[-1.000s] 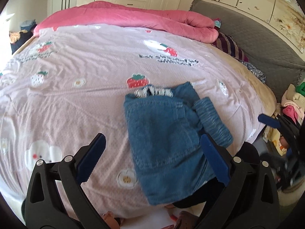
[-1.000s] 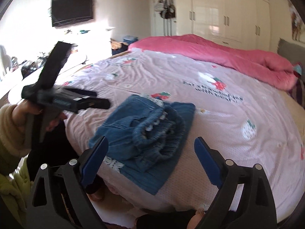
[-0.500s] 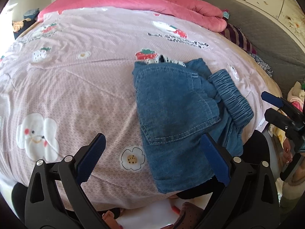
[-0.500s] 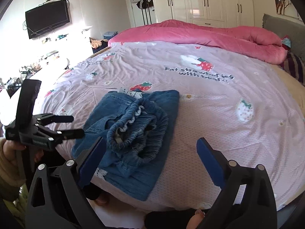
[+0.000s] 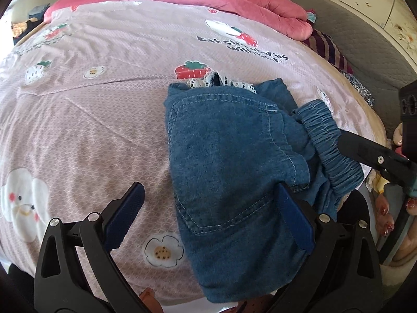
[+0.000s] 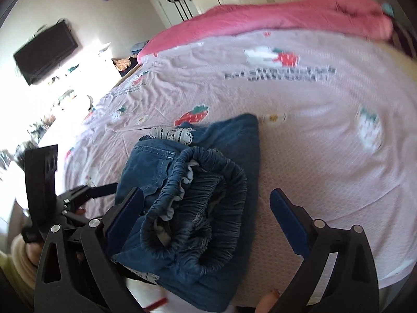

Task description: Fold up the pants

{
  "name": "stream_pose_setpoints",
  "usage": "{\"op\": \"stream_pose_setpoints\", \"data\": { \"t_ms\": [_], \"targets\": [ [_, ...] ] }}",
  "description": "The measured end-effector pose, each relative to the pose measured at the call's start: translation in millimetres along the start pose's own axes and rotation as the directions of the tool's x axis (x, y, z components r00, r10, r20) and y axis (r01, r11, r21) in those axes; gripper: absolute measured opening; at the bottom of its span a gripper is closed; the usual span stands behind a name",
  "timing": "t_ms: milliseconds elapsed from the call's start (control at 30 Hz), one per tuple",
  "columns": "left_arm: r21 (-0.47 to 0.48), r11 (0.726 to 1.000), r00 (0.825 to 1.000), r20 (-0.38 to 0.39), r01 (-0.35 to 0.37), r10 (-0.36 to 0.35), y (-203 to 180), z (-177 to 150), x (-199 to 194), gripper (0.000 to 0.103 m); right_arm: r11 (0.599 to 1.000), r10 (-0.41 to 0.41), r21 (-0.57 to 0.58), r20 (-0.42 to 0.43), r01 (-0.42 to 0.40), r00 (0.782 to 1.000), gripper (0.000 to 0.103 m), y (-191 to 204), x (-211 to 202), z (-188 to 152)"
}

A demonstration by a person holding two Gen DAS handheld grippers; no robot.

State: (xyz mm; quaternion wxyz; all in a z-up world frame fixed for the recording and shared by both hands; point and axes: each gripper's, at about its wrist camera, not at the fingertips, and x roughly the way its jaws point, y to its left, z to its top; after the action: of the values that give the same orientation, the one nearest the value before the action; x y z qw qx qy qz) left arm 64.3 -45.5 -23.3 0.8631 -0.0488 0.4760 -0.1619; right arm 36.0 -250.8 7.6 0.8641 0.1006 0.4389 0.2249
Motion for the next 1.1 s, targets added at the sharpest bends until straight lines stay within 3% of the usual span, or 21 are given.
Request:
{"op": "stream_pose_setpoints", "data": {
  "t_ms": [267, 667, 733, 1000, 1100],
  "targets": [
    [-0.003, 1.0, 1.0, 0.006, 0.016, -0.016, 2.1, -3.1, 2.1, 0.093, 0.998, 0.046, 0.041, -0.031, -0.045, 0.998, 0.096, -19.0, 19.6, -9.5],
    [0.019, 0.999, 0.999, 0.006, 0.037, -0.037, -6.2, -2.2, 10.8, 0.093, 0.998, 0.063, -0.007, -0.038, -0.063, 0.997, 0.096, -15.1, 36.6, -11.0],
    [0.02, 0.999, 1.0, 0.011, 0.028, -0.028, -8.7, -1.9, 11.4, 0.093, 0.998, 0.058, -0.017, -0.033, -0.059, 0.998, 0.093, -14.0, 37.8, -11.5],
    [0.016, 1.0, 0.999, 0.027, 0.022, -0.022, -15.7, -0.3, 12.8, 0.093, 0.997, 0.083, 0.0, -0.009, -0.083, 0.997, 0.064, -14.7, 34.5, -17.1],
    [0.021, 0.999, 0.999, 0.032, 0.033, -0.033, -18.5, -0.2, 12.5, 0.086, 0.996, 0.086, 0.011, 0.005, -0.086, 0.996, 0.058, -15.0, 32.5, -18.8]
  ]
}}
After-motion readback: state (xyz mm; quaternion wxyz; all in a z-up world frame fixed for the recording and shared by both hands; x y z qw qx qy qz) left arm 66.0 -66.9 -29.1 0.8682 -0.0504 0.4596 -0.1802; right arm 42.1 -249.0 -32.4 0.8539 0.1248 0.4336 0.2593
